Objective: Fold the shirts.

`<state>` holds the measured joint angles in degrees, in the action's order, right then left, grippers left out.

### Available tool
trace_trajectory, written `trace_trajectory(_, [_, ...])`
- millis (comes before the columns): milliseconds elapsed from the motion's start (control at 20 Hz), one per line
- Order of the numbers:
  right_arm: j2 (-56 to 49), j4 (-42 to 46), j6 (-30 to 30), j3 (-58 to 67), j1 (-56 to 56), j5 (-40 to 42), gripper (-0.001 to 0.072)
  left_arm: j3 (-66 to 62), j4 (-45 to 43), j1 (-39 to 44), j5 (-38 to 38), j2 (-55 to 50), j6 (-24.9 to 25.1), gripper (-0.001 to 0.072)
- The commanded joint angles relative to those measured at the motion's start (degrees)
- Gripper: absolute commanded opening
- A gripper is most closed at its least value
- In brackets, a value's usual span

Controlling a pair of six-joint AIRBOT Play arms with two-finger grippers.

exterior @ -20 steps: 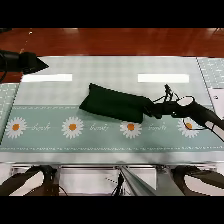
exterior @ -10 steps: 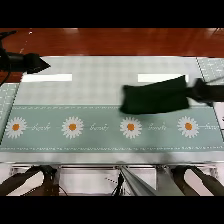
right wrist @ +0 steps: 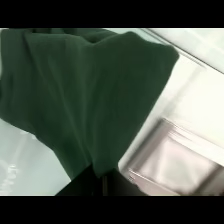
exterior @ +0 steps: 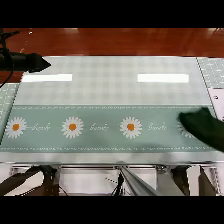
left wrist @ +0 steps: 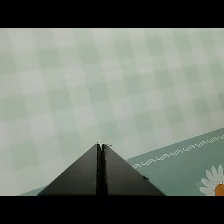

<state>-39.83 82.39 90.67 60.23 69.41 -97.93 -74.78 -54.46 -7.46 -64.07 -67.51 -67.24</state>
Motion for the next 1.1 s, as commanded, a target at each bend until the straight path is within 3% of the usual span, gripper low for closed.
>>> trace_trajectory(0, [3.0, 10.4, 0.6, 0.3, 9.5, -5.9, 0.0024, 0.0, 0.0, 0.0, 1.5, -0.1, 0.8, 0.0027])
trace_trajectory(250, [5.4, 17.9, 1.7, 0.3, 11.0, -5.6, 0.0031, 0.0, 0.0, 0.0, 2.2, -0.1, 0.8, 0.0027])
trace_trajectory(350, [6.3, 18.8, 1.9, 0.0, 11.0, -6.5, 0.0263, 0.0, 0.0, 0.0, 3.1, -0.1, 0.8, 0.0026])
trace_trajectory(450, [7.1, 19.6, 1.6, -0.1, 10.8, -6.3, 0.0444, 0.0, 0.0, 0.0, 4.0, -0.1, 0.8, 0.0026])
trace_trajectory(600, [7.1, 18.5, 1.7, -0.1, 10.8, -2.8, 0.0449, 0.0, 0.0, 0.0, 4.1, -0.1, 0.8, 0.0026])
trace_trajectory(750, [7.1, 1.8, 0.6, -0.1, 10.8, 8.4, 0.0447, 0.0, 0.7, 0.0, 3.8, -0.1, 0.8, 0.0027])
trace_trajectory(850, [5.6, -17.4, -5.7, -0.1, 10.4, 15.9, 0.0448, 0.0, 2.5, 0.0, 3.0, -0.1, 0.8, 0.0031])
trace_trajectory(900, [4.0, -24.3, -8.1, -0.1, 9.0, 18.0, 0.0448, 0.0, 3.8, 0.1, 2.7, -0.1, 0.8, 0.0123])
trace_trajectory(1000, [-0.4, -29.7, -10.7, -0.1, 2.3, 18.9, 0.0448, 0.0, 4.5, 1.6, 2.6, -0.1, 0.8, 0.0574])
trace_trajectory(1050, [-3.0, -27.7, -11.0, -0.1, -3.5, 18.7, 0.0448, 0.0, 3.5, 3.1, 2.4, -0.1, 0.9, 0.0582])
